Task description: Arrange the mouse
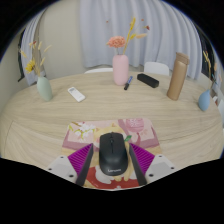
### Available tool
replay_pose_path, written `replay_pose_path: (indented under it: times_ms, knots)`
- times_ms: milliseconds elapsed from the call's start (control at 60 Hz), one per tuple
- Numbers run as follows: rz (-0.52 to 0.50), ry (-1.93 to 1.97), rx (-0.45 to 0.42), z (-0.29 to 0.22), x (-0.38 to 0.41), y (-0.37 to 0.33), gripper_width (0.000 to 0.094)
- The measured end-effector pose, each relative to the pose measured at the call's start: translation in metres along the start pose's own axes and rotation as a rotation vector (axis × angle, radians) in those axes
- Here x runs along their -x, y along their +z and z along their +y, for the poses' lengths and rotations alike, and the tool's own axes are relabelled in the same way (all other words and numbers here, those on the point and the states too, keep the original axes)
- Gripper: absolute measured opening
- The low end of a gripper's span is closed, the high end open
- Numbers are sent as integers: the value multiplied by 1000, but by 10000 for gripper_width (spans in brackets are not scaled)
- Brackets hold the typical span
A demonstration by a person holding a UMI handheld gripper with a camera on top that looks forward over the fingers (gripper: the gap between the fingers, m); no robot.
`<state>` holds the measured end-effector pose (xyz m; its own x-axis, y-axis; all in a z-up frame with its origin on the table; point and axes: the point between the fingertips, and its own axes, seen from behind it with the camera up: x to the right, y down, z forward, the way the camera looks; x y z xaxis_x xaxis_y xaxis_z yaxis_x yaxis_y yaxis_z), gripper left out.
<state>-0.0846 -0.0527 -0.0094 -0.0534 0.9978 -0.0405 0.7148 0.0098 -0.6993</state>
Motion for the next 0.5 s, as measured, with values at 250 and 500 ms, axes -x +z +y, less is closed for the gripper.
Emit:
replay_pose_path:
  times_ms: [250,500]
  knots:
    - [-1,25,-56,-24,-29,-105,858]
    - [51,42,-127,16,-108,-237,859]
